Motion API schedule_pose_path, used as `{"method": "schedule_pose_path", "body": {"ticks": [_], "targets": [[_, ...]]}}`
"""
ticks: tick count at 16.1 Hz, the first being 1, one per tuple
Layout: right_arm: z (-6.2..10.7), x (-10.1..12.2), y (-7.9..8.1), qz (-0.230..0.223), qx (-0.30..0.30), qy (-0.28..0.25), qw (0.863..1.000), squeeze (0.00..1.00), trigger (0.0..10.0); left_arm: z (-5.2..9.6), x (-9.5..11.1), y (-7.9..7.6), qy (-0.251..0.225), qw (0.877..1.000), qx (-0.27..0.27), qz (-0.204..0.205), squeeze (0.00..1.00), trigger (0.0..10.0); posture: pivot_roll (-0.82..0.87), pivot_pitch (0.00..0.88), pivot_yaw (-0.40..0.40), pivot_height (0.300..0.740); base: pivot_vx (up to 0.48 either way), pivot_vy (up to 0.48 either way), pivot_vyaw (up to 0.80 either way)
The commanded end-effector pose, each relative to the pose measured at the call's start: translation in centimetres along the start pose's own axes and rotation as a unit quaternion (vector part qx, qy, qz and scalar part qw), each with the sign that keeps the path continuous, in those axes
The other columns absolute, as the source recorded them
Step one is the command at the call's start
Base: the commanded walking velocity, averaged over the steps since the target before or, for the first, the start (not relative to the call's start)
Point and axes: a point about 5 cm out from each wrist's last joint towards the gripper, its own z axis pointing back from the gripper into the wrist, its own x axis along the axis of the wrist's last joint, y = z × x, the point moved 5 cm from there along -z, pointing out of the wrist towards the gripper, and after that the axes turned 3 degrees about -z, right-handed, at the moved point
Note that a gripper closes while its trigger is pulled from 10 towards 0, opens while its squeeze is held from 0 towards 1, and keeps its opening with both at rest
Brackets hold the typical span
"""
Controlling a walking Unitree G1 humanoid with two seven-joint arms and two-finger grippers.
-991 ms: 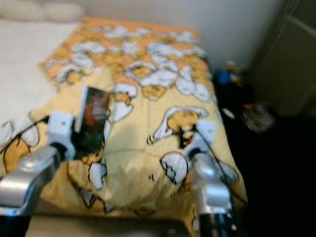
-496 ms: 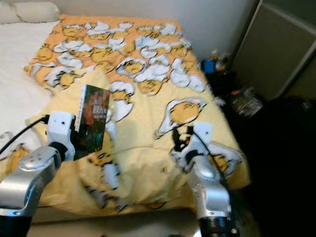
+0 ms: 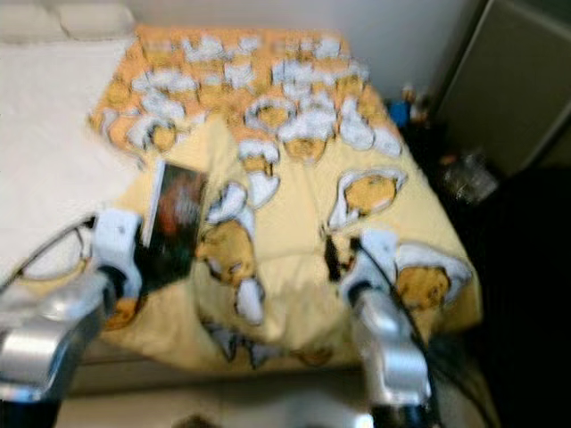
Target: Clean up the room
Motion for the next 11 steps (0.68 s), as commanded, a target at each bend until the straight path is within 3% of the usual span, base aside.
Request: {"method": "schedule_pose_path", "body": {"ticks": [1, 11], "targets": [[-0.10, 0.50, 0.80, 0.001, 0.010, -0.007, 1.000, 0.00, 10.0, 0.26, 1.22, 0.43, -0.020, 1.000, 0.004, -0.010, 0.00, 10.0, -0.03, 0.000, -0.026, 0.740, 0.000, 0.356, 0.00], [-0.24, 0.64, 0.68, 0.016, 0.014, -0.009, 1.000, 0.00, 10.0, -0.02, 1.20, 0.16, -0.021, 1.000, 0.004, -0.005, 0.00, 10.0, -0.03, 0.000, -0.023, 0.740, 0.000, 0.371, 0.00]]}}
